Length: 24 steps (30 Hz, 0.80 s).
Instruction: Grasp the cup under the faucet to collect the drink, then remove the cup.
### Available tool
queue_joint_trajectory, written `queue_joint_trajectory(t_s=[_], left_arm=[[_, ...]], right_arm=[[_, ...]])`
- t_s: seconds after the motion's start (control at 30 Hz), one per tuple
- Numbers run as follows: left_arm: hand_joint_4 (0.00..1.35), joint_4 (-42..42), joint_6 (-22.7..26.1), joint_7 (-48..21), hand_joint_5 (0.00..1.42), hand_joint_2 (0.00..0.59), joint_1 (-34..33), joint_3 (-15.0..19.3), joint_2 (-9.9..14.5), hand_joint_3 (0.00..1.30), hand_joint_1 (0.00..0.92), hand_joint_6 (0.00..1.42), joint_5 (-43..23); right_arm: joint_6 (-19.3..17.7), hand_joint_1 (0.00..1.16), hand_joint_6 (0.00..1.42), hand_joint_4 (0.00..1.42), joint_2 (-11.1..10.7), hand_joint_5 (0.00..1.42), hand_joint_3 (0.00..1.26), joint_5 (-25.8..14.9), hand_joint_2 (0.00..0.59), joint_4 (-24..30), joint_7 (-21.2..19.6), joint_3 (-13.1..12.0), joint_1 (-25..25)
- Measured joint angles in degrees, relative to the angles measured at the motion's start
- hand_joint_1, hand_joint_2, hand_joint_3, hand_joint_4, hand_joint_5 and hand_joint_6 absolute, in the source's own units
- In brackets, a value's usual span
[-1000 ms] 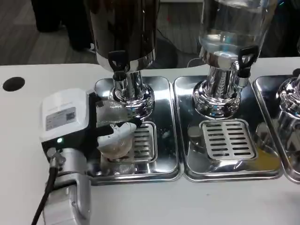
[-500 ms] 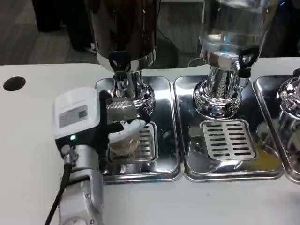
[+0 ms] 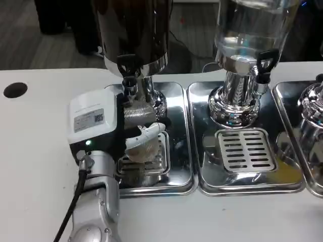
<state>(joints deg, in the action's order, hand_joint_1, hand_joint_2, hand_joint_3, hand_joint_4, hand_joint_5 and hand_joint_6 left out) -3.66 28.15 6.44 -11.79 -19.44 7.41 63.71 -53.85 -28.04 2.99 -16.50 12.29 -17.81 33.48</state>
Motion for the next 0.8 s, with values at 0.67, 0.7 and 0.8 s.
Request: queue_joint_trajectory(t_s=[0.67, 0.7, 0.8], left_arm=[[0.50, 1.82, 0.82, -0.56, 0.77, 0.012, 0.04, -0.23, 1.28, 0.43, 0.000, 0.93, -1.17], [0.49, 2.10, 0.81, -0.56, 0.77, 0.011, 0.12, -0.17, 1.33, 0.42, 0.000, 0.93, -1.24], [0.45, 5.89, 0.56, -0.57, 0.76, 0.010, 2.35, 0.30, 2.27, 0.40, 0.000, 0.93, -2.43]], right_arm=[[0.00, 0.45, 0.00, 0.11, 0.00, 0.07, 0.24, 0.00, 0.380, 0.06, 0.00, 0.01, -0.61], [0.00, 0.45, 0.00, 0.11, 0.00, 0.07, 0.24, 0.00, 0.380, 0.07, 0.00, 0.01, -0.61], [0.01, 0.45, 0.00, 0.11, 0.01, 0.07, 0.24, 0.03, 0.380, 0.15, 0.01, 0.09, -0.65]])
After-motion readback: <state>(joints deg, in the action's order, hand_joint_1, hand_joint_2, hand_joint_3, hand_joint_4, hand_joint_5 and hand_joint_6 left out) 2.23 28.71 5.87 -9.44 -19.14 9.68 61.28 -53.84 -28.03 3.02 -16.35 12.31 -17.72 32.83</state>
